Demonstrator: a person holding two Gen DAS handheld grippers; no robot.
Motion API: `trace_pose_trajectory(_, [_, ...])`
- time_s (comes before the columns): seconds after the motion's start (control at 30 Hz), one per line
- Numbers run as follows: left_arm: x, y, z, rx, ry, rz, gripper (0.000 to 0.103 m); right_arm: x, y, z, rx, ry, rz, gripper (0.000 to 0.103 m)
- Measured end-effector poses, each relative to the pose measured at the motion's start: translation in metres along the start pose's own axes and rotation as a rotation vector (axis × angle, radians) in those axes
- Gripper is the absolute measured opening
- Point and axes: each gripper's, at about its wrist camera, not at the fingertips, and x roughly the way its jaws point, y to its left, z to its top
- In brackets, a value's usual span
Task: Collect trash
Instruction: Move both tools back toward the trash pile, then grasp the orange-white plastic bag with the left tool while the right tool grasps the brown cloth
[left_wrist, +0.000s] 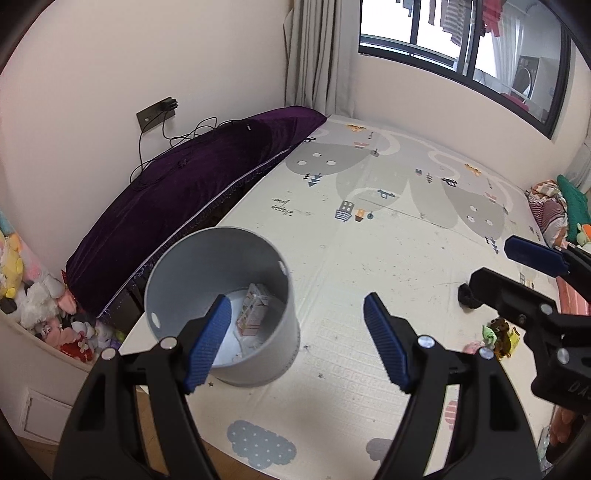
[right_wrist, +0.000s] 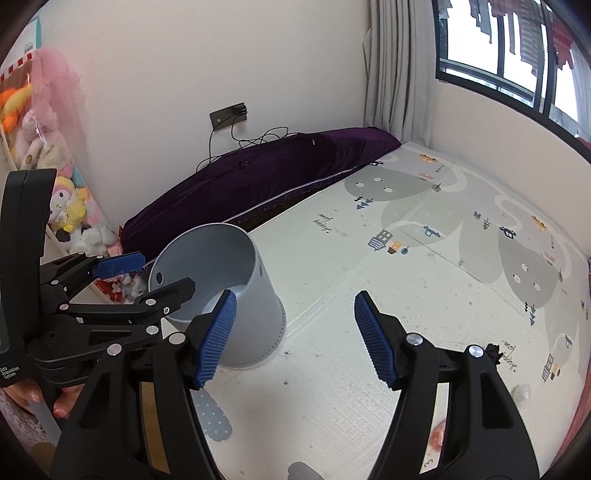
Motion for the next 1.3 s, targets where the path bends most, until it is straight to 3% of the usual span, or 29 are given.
trace_pose_trajectory(0.33, [-0.028, -0.164, -0.042, 0.062, -0.003, -0.001, 0.074, -0.11, -0.138, -0.103, 0.003, -0.001, -0.073, 0.064])
trace_pose_trajectory(0.5, [-0.024, -0.256, -0.074, 0.072, 0.071, -0.074, 0.074, -0.151, -0.224, -0.163, 0.055, 0.031, -0.171, 0.064])
trace_pose_trajectory(0.63, [-0.012, -0.313, -0.092, 0.137, 0.129, -0.106, 0.074, -0.164, -0.283, -0.203, 0.138, 0.087, -0.218, 0.064])
trace_pose_trajectory(0.97, [0.049, -0.385, -0.12, 0.212, 0.222, -0.146, 0.074, -0.135, -0.354, -0.268, 0.279, 0.162, -0.271, 0.064])
trace_pose_trajectory(1.3, [0.15, -0.41, -0.154, 0.236, 0.334, -0.147, 0.074, -0.042, -0.391, -0.305, 0.335, 0.229, -0.286, 0.064])
